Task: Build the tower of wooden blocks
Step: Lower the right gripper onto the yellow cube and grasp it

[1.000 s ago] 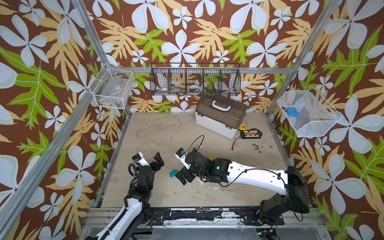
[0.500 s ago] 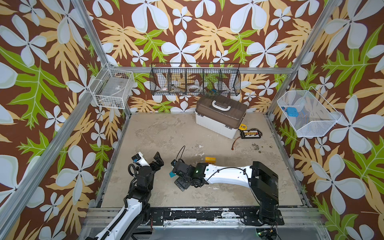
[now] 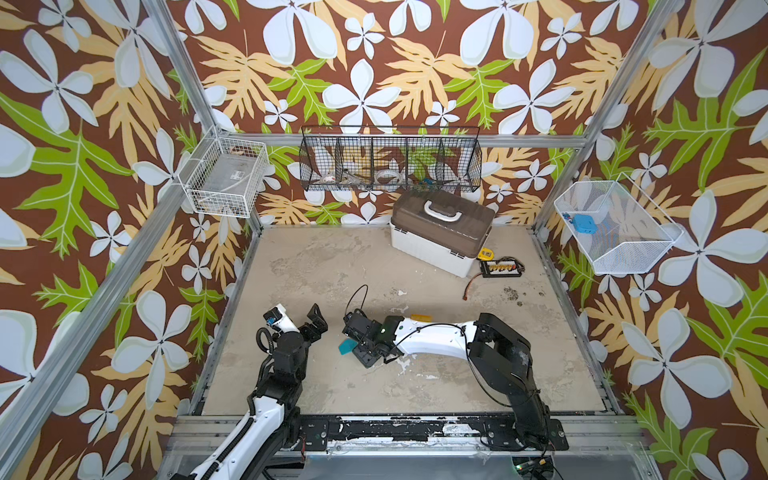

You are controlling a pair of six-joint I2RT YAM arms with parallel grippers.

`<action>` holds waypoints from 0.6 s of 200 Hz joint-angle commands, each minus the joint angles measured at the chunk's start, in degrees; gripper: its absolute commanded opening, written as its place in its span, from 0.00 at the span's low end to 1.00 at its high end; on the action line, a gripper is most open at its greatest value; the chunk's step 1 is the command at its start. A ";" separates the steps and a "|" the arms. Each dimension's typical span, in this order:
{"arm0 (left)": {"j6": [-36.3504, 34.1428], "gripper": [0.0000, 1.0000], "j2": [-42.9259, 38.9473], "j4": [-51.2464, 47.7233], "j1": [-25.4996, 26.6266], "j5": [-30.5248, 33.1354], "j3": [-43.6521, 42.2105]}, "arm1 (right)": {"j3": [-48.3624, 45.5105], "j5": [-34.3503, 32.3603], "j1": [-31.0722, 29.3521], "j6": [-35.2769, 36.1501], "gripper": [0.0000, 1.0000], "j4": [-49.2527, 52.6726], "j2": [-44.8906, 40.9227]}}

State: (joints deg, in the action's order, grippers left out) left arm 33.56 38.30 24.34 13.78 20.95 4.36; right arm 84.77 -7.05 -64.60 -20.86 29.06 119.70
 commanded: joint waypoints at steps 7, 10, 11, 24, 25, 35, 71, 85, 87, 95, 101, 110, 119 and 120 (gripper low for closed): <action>0.29 1.00 0.04 0.36 -0.04 0.58 -0.15 | 0.81 3.36 -0.10 0.91 0.52 -0.52 0.88; 0.29 1.00 0.02 0.36 -0.06 0.58 -0.14 | 0.95 3.16 -0.16 0.91 0.52 -0.33 0.96; 0.33 1.00 0.02 0.36 -0.02 0.58 -0.14 | 0.98 3.08 -0.12 0.91 0.51 -0.28 1.01; 0.27 1.00 -0.04 0.36 -0.06 0.58 -0.14 | 1.53 2.42 -0.15 0.93 0.50 0.24 1.32; 0.23 1.00 -0.05 0.36 -0.02 0.58 -0.14 | 1.53 2.41 -0.17 0.97 0.50 0.27 1.32; 0.34 1.00 0.01 0.36 -0.06 0.54 -0.21 | 1.80 2.40 -0.16 1.16 0.50 0.43 1.41; 0.20 1.00 -0.06 0.39 0.01 0.54 -0.23 | 3.07 1.02 -0.13 1.70 0.49 1.87 1.94; 0.18 1.00 -0.07 0.44 -0.01 0.51 -0.28 | 3.38 0.64 -0.10 1.79 0.49 2.05 2.01; 0.23 1.00 -0.05 0.45 -0.01 0.50 -0.26 | 3.43 0.63 -0.16 1.83 0.49 2.05 2.05; 0.17 1.00 -0.05 0.44 0.00 0.49 -0.23 | 3.68 0.63 -0.14 1.88 0.49 2.23 2.12; 0.19 1.00 -0.07 0.41 -0.02 0.43 -0.23 | 3.89 0.63 -0.14 1.90 0.49 2.36 2.28; 0.22 1.00 -0.07 0.50 -0.01 0.41 -0.24 | 4.20 0.76 -0.14 2.05 0.45 2.56 2.53; 0.19 1.00 0.00 0.46 -0.03 0.39 -0.23 | 4.47 0.85 -0.17 1.97 0.42 2.80 2.77; 0.19 1.00 -0.04 0.50 -0.05 0.35 -0.27 | 4.61 0.86 -0.13 2.01 0.42 2.83 2.79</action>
State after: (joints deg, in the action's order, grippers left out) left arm 33.56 38.26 24.34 13.78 20.93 4.12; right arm 88.49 -5.21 -64.66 -19.22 30.33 121.86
